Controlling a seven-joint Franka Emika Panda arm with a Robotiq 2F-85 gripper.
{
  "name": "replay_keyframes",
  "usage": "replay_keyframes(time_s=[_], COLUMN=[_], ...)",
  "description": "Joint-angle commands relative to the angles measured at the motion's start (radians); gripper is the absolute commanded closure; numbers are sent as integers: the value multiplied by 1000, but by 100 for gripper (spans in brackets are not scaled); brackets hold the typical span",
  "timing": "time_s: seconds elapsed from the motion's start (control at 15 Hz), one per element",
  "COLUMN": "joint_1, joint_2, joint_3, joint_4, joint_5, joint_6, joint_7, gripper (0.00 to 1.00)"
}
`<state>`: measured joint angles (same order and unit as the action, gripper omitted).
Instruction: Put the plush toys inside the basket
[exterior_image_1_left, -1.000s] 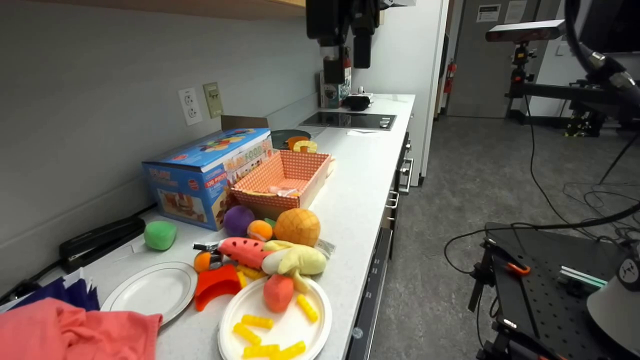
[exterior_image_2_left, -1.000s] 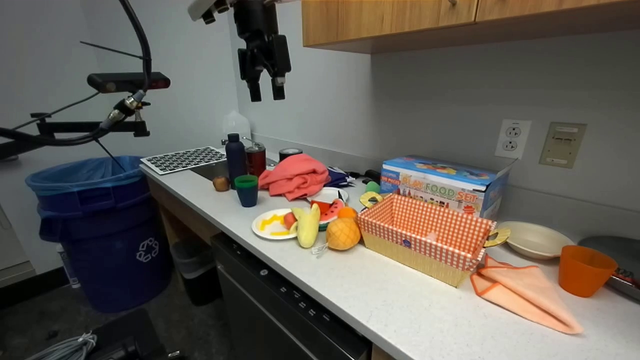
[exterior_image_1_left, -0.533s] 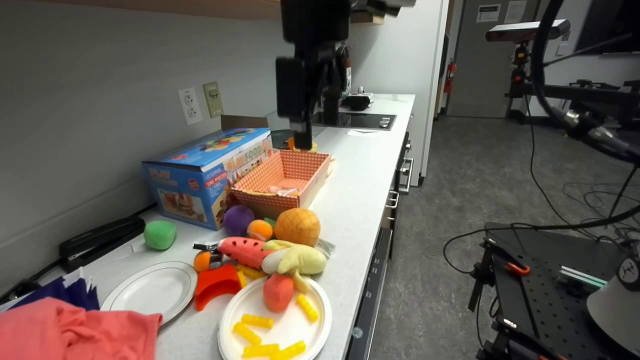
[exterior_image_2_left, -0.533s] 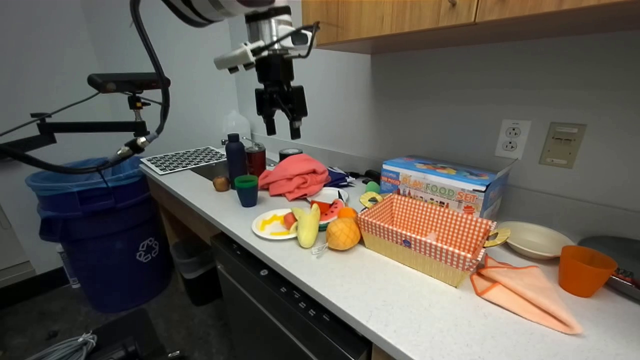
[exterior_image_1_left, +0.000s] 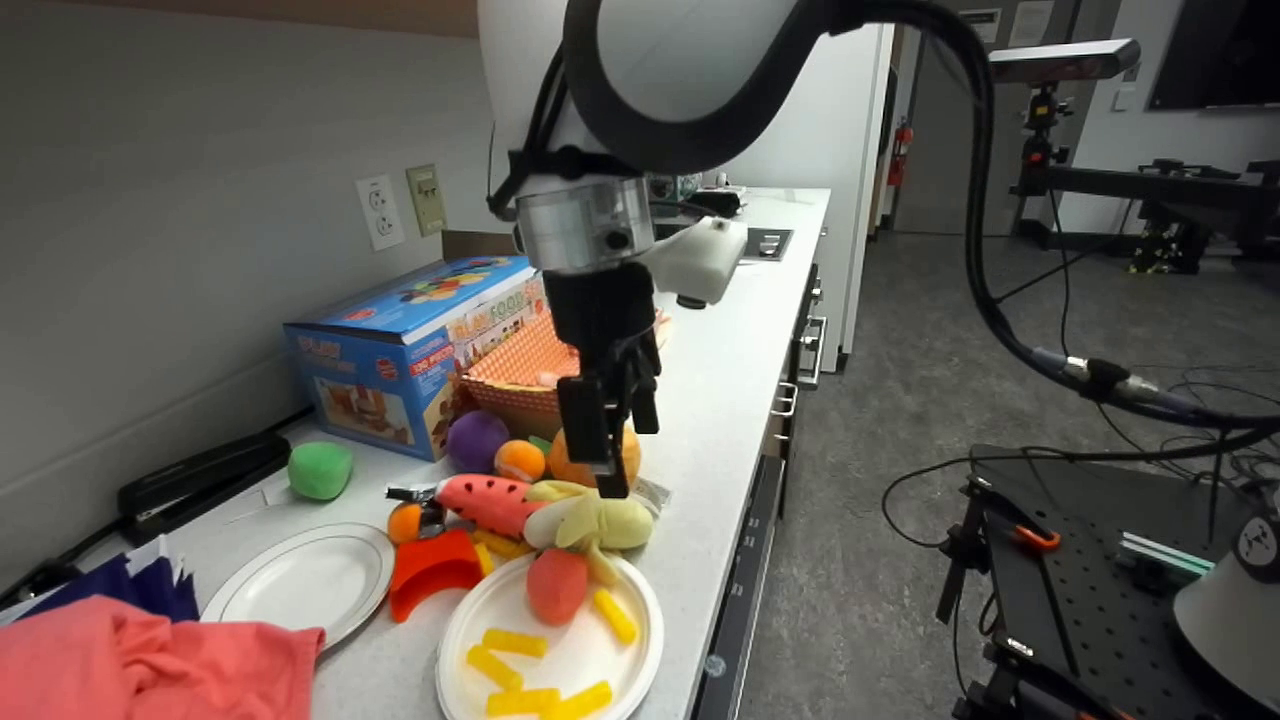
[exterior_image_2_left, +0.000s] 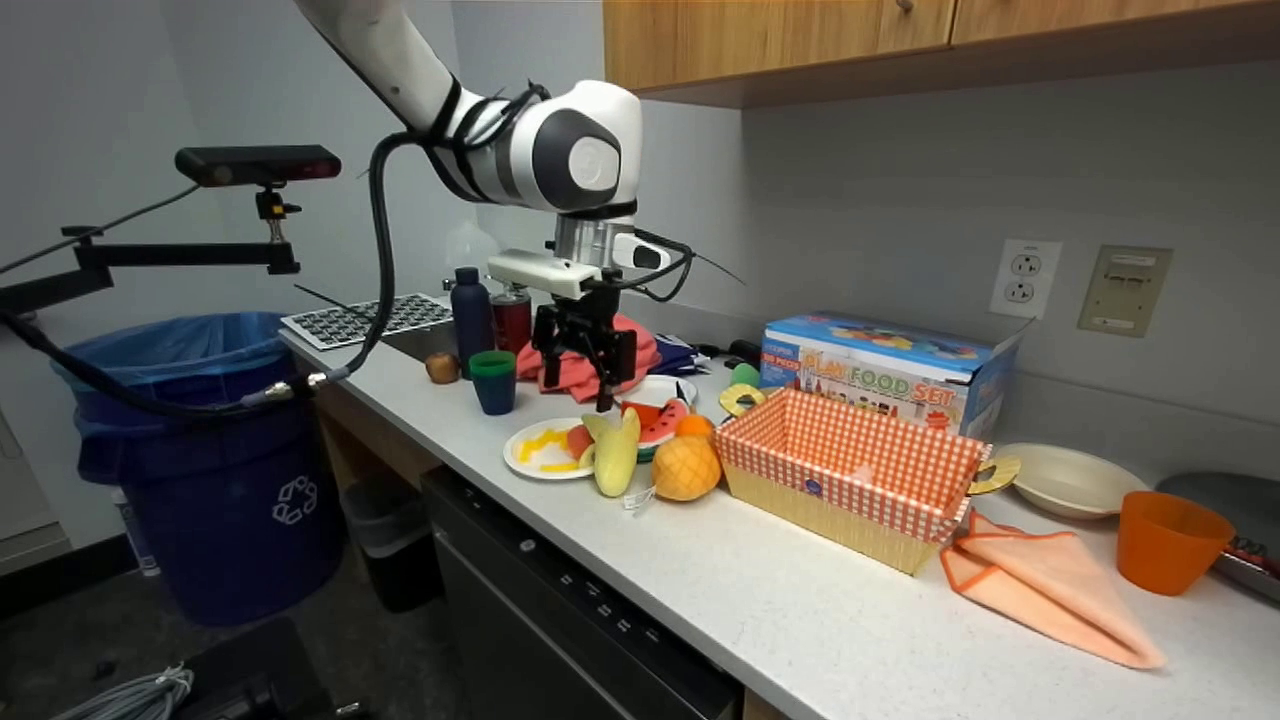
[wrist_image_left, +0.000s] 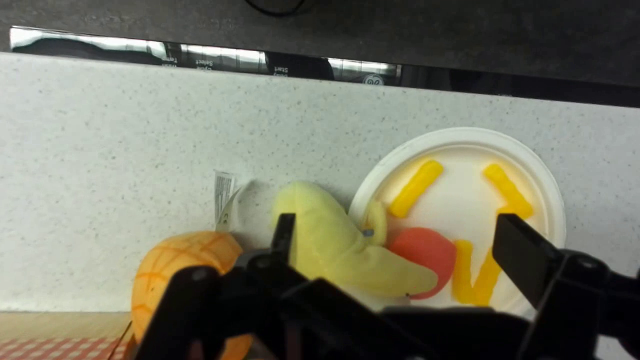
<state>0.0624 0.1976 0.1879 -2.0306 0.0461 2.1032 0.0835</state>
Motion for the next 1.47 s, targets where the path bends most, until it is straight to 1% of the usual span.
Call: replay_keyframes(time_s=[0.0,0.13,0.27,0.47,0.67,0.8,0.93,1.13,1.27,1.4], joint_1=[26,26,36,38,30,21,13,13,10,3], joint_2=[16,28,13,48,83,115,150,200,227,242], joint_3=[-27,-27,-33,-36,-33,-29,-23,-21,-19,-14], joint_4=[11,22,12,0,-17,-17,-4,18,31,39], joint_5=[7,7,-52,-95,-109,-99,-82,-87,-82,-72], joint_6=[-4,-5,37,120,205,244,260,266,262,259], joint_7=[-10,-14,-10,-67,-157,-230,-295,-344,-366,-386], gripper=[0,0,0,0,0,0,0,0,26,42])
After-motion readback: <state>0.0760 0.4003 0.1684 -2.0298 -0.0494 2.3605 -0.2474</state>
